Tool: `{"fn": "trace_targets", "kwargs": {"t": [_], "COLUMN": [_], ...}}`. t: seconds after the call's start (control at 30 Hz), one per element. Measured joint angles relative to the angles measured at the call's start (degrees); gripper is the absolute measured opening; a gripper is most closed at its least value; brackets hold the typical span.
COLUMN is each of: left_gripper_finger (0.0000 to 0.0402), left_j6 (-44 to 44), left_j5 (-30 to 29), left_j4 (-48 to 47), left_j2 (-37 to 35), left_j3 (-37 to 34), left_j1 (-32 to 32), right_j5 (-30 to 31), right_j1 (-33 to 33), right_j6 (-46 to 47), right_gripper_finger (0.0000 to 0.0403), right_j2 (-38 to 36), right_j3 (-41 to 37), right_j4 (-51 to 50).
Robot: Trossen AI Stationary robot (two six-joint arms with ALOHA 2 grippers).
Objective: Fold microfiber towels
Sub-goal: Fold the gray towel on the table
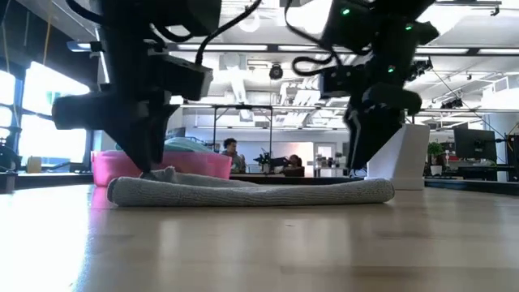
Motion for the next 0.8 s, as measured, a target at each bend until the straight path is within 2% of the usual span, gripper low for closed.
{"fn": "trace_targets", "kwargs": {"t": [0.17, 0.3, 0.37, 0.53, 0.67, 0.8], "left_gripper_finger": [0.0110, 0.0096, 0.0088, 0.0073, 0.0064, 0.0062], "left_j6": [4.1, 3.9, 2.8, -7.6, -15.9, -17.6], "left_j5": [2.7, 8.6, 9.6, 13.9, 17.7, 18.9], "left_j4": [6.1, 14.7, 17.5, 19.1, 27.5, 33.7], "left_j2": [0.0, 0.0, -0.3, -0.4, -0.3, 0.1], "left_j3": [-1.8, -6.0, -7.5, -8.4, -8.3, -8.5], "left_j1": [-0.4, 0.9, 1.3, 0.9, -1.5, -3.7], "right_j5": [4.1, 1.9, -0.2, -4.0, -6.0, -5.9], "right_j1": [-0.6, -0.6, -0.6, -1.3, -1.5, -2.6], "right_j6": [10.3, 19.3, 22.8, 28.3, 28.4, 28.3], "right_gripper_finger": [0.0165, 0.0165, 0.0165, 0.0166, 0.0176, 0.0196], "right_j2": [-8.4, -12.7, -13.7, -13.1, -11.8, -10.3], "right_j3": [-6.5, -12.6, -15.0, -17.7, -18.1, -18.1], "right_j4": [4.3, 10.7, 13.9, 16.4, 16.9, 17.3]}}
